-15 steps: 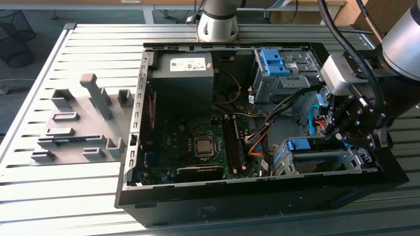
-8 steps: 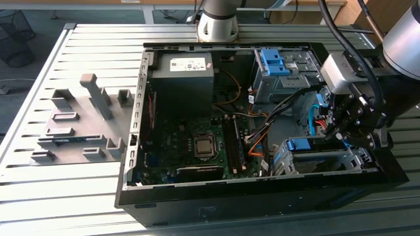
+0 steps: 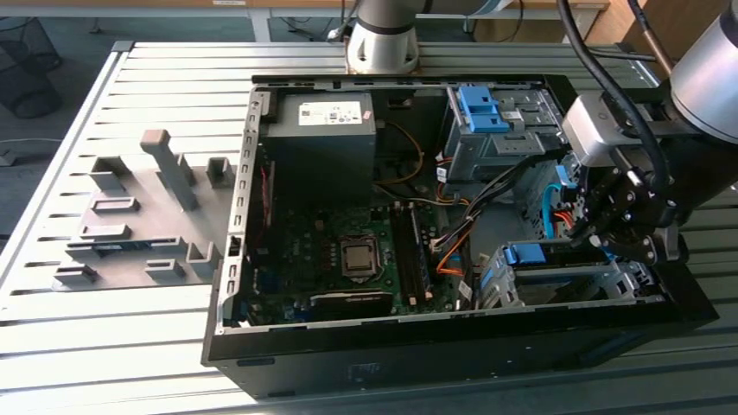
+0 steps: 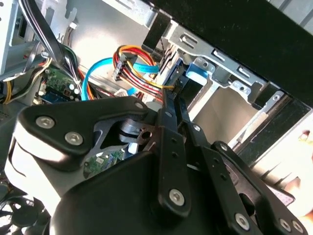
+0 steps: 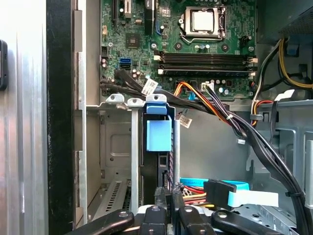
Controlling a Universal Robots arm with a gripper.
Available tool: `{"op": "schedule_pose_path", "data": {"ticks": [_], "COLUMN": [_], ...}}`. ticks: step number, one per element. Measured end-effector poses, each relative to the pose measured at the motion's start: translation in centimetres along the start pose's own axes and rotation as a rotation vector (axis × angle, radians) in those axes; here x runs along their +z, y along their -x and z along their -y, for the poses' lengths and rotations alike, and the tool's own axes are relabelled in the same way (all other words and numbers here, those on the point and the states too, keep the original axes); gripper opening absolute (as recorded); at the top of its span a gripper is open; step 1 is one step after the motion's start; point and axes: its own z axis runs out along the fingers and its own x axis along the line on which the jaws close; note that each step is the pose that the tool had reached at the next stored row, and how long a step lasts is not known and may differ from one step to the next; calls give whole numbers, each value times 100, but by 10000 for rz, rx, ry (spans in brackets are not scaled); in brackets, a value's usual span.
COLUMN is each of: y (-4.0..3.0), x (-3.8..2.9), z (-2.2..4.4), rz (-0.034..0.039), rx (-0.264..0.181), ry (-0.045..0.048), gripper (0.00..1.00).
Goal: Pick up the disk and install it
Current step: 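Insert the first disk wire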
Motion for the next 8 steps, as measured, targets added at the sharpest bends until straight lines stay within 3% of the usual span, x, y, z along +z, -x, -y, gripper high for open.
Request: {"op": "schedule_pose_path", "data": {"ticks": [8], "y": [-2], "x": [28], "z": [0], "rz": [1], "rx": [0], "ry": [0], "gripper": [16]}}
